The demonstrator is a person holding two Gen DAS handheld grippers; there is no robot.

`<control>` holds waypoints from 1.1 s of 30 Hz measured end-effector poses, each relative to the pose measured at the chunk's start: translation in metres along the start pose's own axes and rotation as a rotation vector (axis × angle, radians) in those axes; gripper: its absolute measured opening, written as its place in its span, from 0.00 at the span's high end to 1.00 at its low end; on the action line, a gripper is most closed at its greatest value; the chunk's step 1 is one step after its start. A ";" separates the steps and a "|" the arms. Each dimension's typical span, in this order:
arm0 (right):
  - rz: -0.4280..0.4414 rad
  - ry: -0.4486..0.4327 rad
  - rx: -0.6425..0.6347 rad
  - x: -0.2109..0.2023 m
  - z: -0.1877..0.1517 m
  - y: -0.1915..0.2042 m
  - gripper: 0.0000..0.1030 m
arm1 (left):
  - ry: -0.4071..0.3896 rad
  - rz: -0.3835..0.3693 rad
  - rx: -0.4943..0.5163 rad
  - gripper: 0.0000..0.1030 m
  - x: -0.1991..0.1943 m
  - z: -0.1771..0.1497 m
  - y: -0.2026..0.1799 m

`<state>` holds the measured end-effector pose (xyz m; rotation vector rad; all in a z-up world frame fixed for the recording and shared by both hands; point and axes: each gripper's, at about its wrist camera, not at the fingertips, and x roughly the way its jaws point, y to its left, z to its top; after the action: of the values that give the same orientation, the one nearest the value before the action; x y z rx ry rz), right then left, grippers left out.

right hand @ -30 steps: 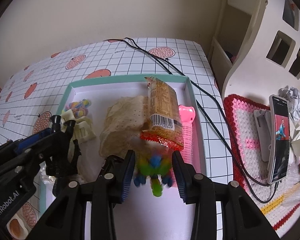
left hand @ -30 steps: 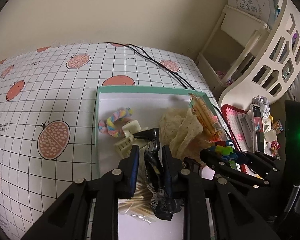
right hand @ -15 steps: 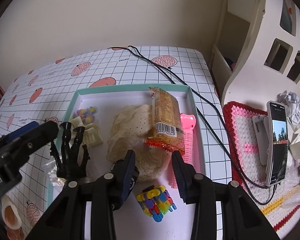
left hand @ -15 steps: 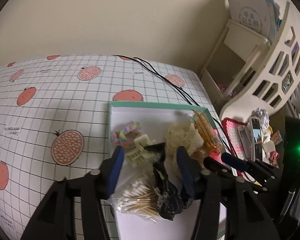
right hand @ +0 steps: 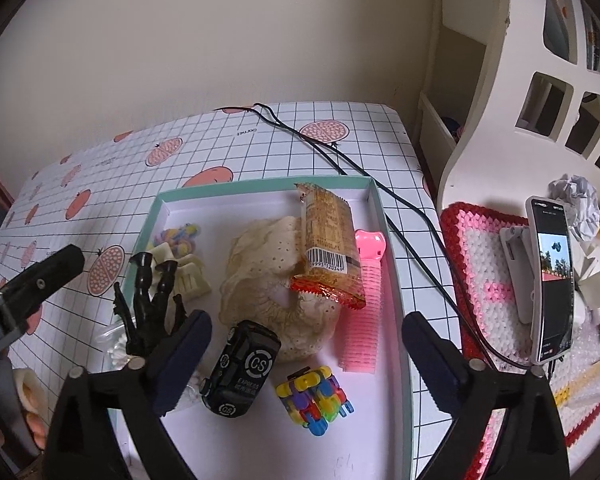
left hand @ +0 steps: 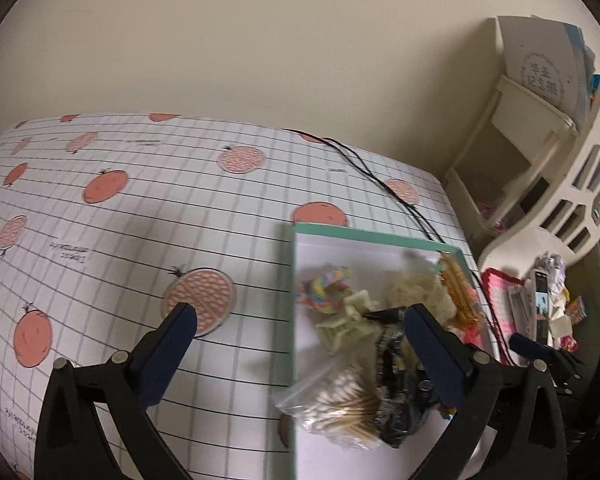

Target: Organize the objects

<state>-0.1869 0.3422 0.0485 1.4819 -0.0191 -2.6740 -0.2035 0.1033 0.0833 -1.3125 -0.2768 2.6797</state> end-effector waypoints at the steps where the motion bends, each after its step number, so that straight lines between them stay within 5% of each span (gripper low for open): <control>1: 0.003 0.000 0.004 0.000 0.000 0.000 0.01 | -0.002 0.011 -0.002 0.00 0.000 -0.001 0.002; 8: 0.007 -0.021 -0.006 -0.008 -0.005 0.004 0.00 | 0.006 0.089 -0.007 0.00 0.002 -0.006 0.018; 33: 0.064 -0.088 -0.012 -0.069 -0.051 0.037 0.00 | -0.118 0.067 -0.006 0.00 -0.082 -0.033 0.033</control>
<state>-0.1051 0.3123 0.0822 1.3364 -0.0545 -2.6807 -0.1294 0.0571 0.1189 -1.1870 -0.2585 2.8198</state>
